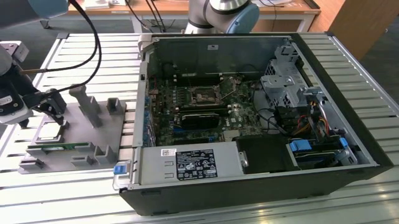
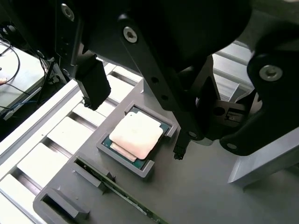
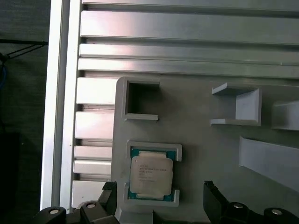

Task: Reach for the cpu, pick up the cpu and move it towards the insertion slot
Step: 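Pick up the cpu and move it towards the insertion slot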

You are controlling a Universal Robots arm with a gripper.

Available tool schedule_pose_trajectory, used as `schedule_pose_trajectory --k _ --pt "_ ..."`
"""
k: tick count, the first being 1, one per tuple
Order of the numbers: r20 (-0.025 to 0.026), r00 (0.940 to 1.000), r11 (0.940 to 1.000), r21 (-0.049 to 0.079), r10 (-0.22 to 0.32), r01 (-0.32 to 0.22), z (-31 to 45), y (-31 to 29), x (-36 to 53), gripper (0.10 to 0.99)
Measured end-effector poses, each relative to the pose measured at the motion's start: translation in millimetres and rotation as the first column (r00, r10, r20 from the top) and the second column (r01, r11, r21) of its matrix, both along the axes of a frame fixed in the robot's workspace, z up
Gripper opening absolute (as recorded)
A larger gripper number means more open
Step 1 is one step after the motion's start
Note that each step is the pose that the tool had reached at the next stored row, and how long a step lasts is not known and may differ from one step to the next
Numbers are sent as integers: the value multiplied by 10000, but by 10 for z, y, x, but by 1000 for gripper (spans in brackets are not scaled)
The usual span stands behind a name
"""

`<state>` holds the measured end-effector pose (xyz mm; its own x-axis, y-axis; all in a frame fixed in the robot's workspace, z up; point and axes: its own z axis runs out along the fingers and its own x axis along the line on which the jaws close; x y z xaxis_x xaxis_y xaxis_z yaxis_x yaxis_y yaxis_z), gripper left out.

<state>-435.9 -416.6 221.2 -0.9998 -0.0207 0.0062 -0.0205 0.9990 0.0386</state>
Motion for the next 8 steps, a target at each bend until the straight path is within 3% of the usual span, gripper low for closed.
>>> schedule_pose_trajectory --k 8 --pt "-1 10000 10000 -8 0 0 -130 -1 -4 824"
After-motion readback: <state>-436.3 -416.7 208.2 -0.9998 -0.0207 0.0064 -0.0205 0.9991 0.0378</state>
